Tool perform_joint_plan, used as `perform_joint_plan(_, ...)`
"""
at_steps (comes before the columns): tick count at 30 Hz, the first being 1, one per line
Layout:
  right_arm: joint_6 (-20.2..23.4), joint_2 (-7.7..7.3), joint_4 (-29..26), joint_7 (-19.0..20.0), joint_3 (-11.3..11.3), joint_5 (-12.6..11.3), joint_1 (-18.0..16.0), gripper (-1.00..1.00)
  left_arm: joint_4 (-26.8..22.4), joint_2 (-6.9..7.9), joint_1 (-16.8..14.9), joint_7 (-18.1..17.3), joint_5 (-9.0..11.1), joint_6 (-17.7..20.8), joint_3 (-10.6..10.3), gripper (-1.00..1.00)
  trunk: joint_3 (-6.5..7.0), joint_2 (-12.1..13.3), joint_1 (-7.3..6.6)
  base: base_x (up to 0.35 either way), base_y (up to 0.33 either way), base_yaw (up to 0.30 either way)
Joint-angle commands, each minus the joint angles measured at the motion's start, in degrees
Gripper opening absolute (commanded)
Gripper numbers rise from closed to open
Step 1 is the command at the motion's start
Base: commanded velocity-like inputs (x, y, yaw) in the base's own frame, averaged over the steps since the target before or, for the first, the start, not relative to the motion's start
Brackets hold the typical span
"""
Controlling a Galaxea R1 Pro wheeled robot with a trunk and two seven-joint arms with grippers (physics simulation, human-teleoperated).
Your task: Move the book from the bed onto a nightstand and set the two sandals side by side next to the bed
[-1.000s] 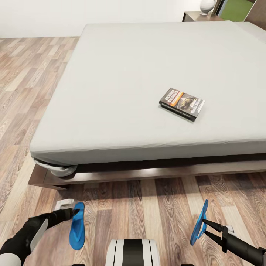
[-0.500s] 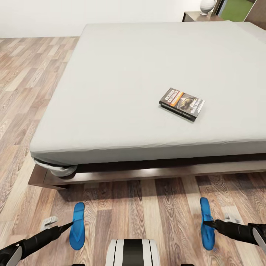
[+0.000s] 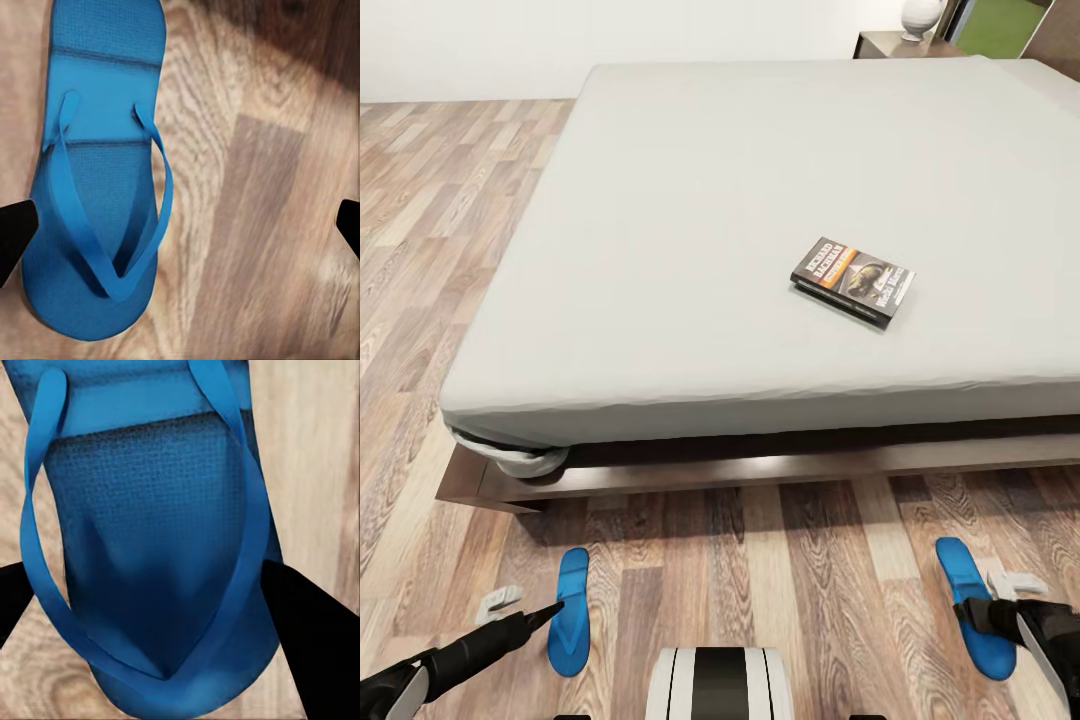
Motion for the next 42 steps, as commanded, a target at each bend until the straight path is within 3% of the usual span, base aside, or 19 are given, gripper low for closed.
perform_joint_plan(1,-1.39,0.16,0.1,-0.03,-0.18,0.16,-0.01,-1.0,-0.01,-0.21,0.0,-0.22,0.28,0.6,0.15,1.0,-0.03,-0.01,-0.01,0.0,0.0,0.0)
perform_joint_plan(4,-4.73,0.41,0.42,-0.44,-0.22,-0.21,-0.01,-1.0,-0.02,-0.48,-0.01,-0.22,0.24,0.6,0.15,1.0,-0.03,-0.01,-0.01,0.0,0.0,0.0)
perform_joint_plan(7,-13.29,0.5,1.11,-0.6,-0.27,-0.45,-0.01,-1.0,-0.03,-0.63,-0.03,-0.15,0.22,0.55,0.15,1.0,-0.03,-0.01,-0.01,0.0,0.0,0.0)
perform_joint_plan(9,-18.24,0.7,5.42,-0.65,-0.29,-0.5,-0.01,-1.0,0.0,-0.65,-0.01,-0.14,0.22,0.57,0.15,1.0,-0.03,-0.01,-0.01,0.0,0.0,0.0)
perform_joint_plan(11,-20.41,1.27,11.25,-0.7,-0.34,-0.43,-0.01,-1.0,0.0,-0.66,-0.02,-0.14,0.22,0.56,0.15,1.0,-0.03,-0.01,-0.01,0.0,0.0,0.0)
perform_joint_plan(15,-21.34,1.89,14.86,-0.75,-0.36,-0.38,-0.01,-1.0,0.01,-0.66,0.0,-0.13,0.22,0.59,0.15,1.0,-0.03,-0.01,-0.01,0.001,0.012,0.0)
perform_joint_plan(25,-21.71,1.99,15.17,-0.64,-0.43,-0.37,-0.01,-1.0,0.01,-0.58,-0.01,-0.13,0.22,0.6,0.15,1.0,-0.03,-0.01,-0.01,0.099,0.254,0.0)
perform_joint_plan(29,-27.95,1.99,15.75,-0.63,-0.41,-0.43,-0.01,-1.0,0.01,-0.57,-0.02,-0.13,0.22,0.6,0.15,1.0,-0.03,-0.01,-0.01,0.131,0.3,0.0)
perform_joint_plan(31,-28.91,2.0,15.8,-0.65,-0.42,-0.45,-0.01,-1.0,0.01,-0.57,-0.04,-0.13,0.22,0.6,0.15,1.0,-0.03,-0.01,-0.01,0.133,0.3,0.0)
perform_joint_plan(42,-29.54,2.02,15.86,-0.67,-0.37,-0.38,-0.01,-1.0,0.01,-0.57,-0.05,-0.13,0.22,0.6,0.15,1.0,-0.03,-0.01,-0.01,0.028,0.313,0.0)
